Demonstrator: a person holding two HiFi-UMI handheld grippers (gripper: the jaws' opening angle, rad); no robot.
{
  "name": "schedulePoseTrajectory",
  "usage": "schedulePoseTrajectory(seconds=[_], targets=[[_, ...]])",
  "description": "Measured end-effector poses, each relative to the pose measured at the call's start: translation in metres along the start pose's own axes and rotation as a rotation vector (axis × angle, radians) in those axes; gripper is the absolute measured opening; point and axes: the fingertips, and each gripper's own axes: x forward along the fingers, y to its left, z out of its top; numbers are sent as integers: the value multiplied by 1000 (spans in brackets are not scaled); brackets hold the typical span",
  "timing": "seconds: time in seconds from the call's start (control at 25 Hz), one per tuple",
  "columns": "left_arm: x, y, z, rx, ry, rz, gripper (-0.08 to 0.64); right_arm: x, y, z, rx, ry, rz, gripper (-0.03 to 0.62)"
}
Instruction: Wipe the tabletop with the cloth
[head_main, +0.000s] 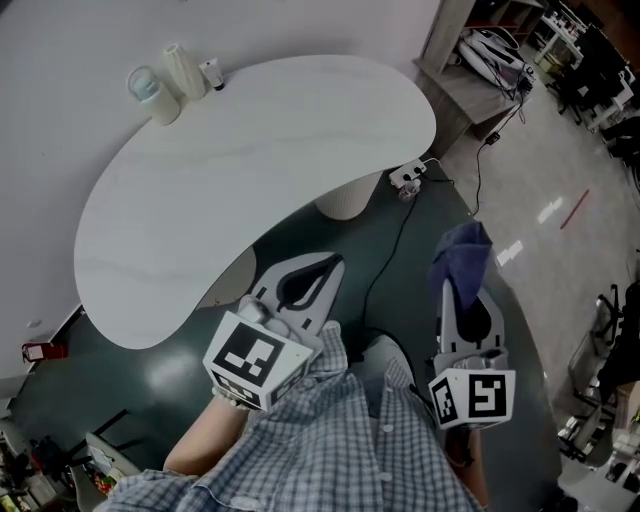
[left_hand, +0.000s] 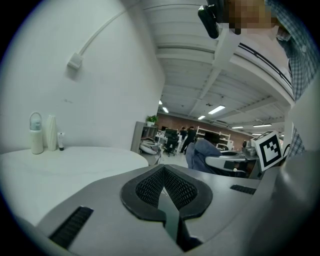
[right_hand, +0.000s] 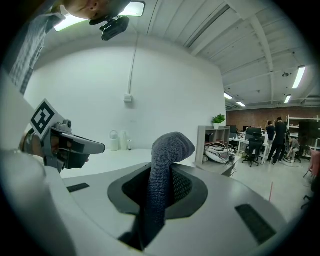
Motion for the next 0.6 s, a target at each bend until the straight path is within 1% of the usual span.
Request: schedulePoseTrajectory(seconds=[0.16,0.32,0.48,0.6], targets=[[7,10,2,-8,-13,4,5,10,-5,1,-5,-3,-4,52],[17,15,8,-2,-34,22,5,19,-20,-3,7,2,-7,53],[36,22,11,-15,-40,55,5,41,-29,-4,-8,2,51,52],[59,25,12,-49,-38,75,5,61,-40,3,-19,-6,87,52]])
